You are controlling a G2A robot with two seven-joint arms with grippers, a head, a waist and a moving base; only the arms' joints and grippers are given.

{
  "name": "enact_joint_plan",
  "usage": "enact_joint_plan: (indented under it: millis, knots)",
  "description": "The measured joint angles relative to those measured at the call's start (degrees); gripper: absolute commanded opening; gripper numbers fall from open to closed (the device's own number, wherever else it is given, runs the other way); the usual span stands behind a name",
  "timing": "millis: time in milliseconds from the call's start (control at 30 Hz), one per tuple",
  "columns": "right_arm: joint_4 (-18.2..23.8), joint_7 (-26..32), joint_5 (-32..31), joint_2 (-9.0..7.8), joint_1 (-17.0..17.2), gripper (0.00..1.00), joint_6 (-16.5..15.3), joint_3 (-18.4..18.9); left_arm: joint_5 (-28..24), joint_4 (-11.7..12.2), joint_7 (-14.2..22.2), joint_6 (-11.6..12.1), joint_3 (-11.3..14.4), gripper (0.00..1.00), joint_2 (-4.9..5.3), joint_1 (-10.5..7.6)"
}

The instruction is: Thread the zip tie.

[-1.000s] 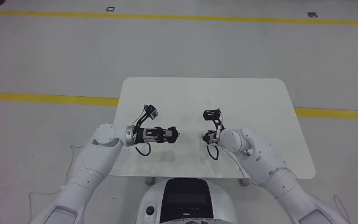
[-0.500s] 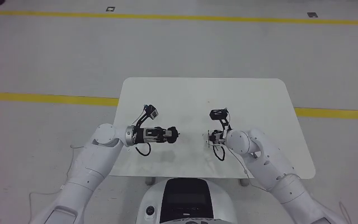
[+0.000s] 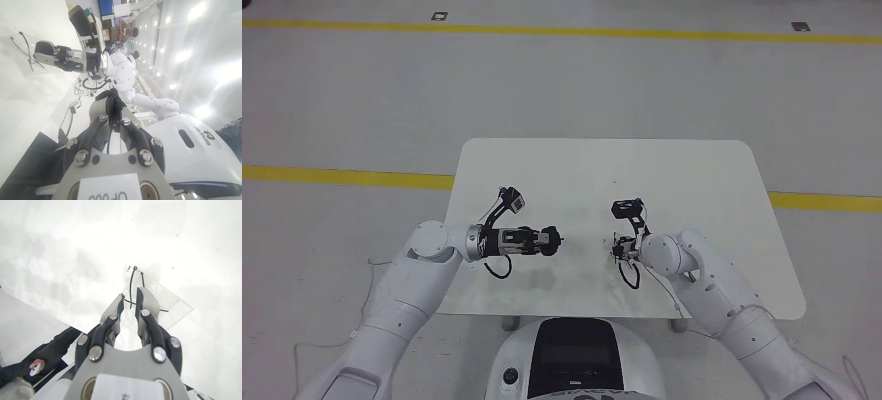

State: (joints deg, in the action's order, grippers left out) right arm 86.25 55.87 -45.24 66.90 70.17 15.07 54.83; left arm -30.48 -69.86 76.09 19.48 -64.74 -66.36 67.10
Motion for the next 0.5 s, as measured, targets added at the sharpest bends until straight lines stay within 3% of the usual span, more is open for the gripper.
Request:
enact_joint_plan:
  millis: [500]
  knots:
    - [-2.2, -0.1, -0.7, 0.82, -1.5, 0.17, 0.6, -1.3, 0.0, 0.0, 0.0, 0.0, 0.0, 0.0, 0.0, 0.0]
